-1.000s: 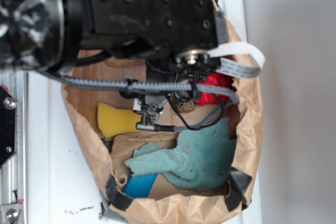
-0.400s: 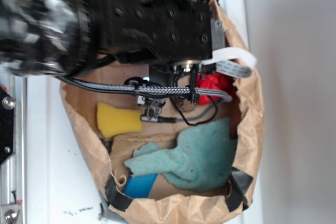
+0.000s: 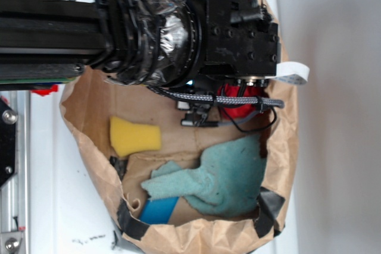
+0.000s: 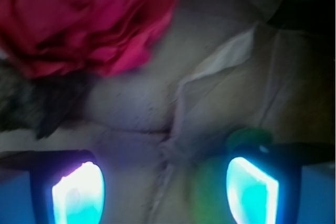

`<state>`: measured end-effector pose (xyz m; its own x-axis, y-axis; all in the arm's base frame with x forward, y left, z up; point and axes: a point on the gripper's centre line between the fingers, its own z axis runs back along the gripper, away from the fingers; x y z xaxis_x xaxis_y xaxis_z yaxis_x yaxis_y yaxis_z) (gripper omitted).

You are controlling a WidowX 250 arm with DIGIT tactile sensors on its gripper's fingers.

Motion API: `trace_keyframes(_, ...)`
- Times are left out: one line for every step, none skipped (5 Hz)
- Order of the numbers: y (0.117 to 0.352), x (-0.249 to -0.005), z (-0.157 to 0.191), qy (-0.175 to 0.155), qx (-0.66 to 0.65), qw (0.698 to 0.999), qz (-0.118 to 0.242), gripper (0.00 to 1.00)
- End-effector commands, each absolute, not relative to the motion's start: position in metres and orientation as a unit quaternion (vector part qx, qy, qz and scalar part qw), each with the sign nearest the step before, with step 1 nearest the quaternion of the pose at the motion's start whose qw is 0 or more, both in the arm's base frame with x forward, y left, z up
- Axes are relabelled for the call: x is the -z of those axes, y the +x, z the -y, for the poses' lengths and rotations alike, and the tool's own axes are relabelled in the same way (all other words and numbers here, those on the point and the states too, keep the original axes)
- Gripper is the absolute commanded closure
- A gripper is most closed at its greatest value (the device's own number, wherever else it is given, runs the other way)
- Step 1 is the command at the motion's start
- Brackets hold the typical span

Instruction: Grab the green animal.

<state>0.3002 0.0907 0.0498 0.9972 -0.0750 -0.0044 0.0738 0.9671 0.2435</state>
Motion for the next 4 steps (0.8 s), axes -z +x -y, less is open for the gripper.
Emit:
trace_keyframes(0.310, -0.078, -0.098, 0.117, 0.031, 0.992, 0.035, 0.00)
trace_keyframes(0.297, -0.095, -0.091, 0.085, 0.046, 0.994, 0.041, 0.00)
trace_keyframes(0.290, -0.107, -0.094, 0.064, 0.049, 0.996, 0.032, 0.00)
trace_keyframes(0.278, -0.117, -0.101, 0.055, 0.051, 0.997, 0.026, 0.00)
